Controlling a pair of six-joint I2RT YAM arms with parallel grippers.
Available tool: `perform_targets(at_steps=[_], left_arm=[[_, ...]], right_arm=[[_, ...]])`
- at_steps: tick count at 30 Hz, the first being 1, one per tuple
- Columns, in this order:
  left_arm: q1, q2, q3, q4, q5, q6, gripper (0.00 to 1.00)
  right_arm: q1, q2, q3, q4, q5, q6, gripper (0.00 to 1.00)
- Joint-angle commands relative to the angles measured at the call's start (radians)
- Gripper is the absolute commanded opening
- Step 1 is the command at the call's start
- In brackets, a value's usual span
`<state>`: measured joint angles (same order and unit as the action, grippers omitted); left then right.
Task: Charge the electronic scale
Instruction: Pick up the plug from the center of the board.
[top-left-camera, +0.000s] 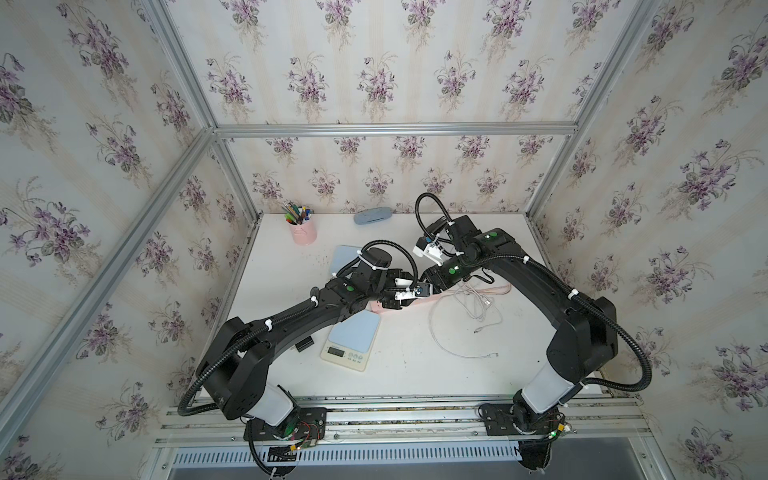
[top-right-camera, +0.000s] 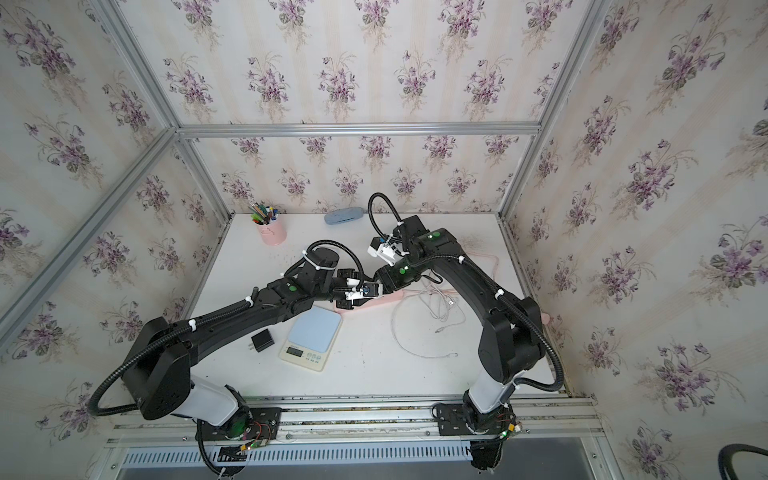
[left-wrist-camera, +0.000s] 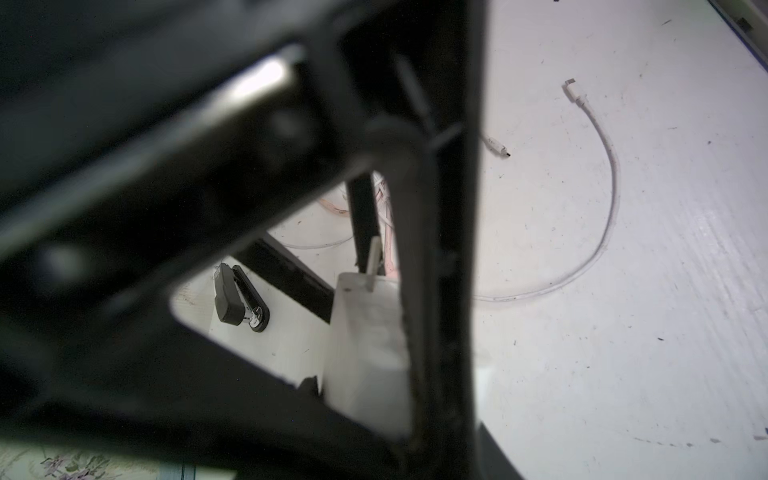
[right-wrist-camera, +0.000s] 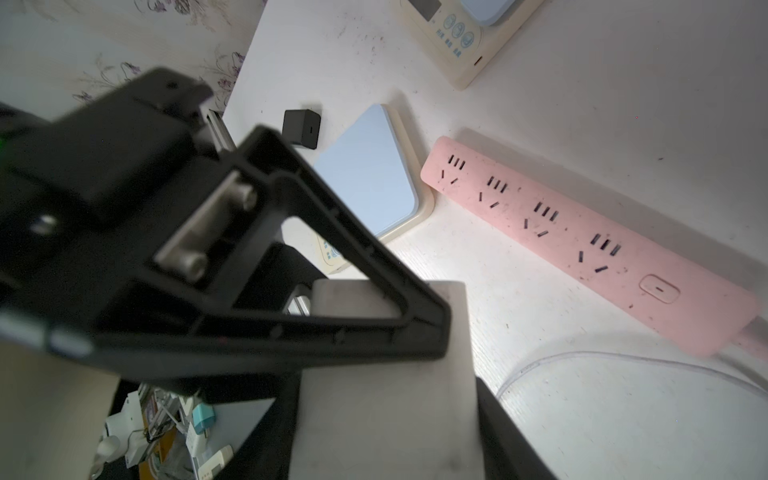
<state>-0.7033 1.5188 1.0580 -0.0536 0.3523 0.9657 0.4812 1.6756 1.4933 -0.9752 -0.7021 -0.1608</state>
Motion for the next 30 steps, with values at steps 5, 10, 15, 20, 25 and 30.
perform_targets(at_steps=[5,10,15,20,25,30], left_arm=[[0.004,-0.043,-0.02,0.079,-0.018,-0.114,0.28],[0.017,-0.078,-0.008,0.033,-0.028,-0.213,0.21],[0.066,-0.134,-0.013,0.009,0.002,-0.41,0.24],[0.068,-0.144,0.01,-0.026,-0.036,-0.516,0.27],[0.068,-0.132,0.042,-0.045,-0.02,-0.596,0.28],[0.074,-0.123,0.06,-0.068,-0.014,-0.631,0.29]], right_arm=[[0.001,-0.005,-0.034,0.077,-0.143,-0.047,0.57],[-0.036,-0.069,-0.055,0.239,-0.084,0.035,0.75],[-0.186,-0.298,-0.325,0.81,-0.104,0.46,0.81],[-0.155,-0.364,-0.458,1.036,-0.092,0.648,0.87],[-0.083,-0.308,-0.481,1.088,-0.126,0.7,0.92],[-0.043,-0.26,-0.467,1.09,-0.16,0.702,0.92]])
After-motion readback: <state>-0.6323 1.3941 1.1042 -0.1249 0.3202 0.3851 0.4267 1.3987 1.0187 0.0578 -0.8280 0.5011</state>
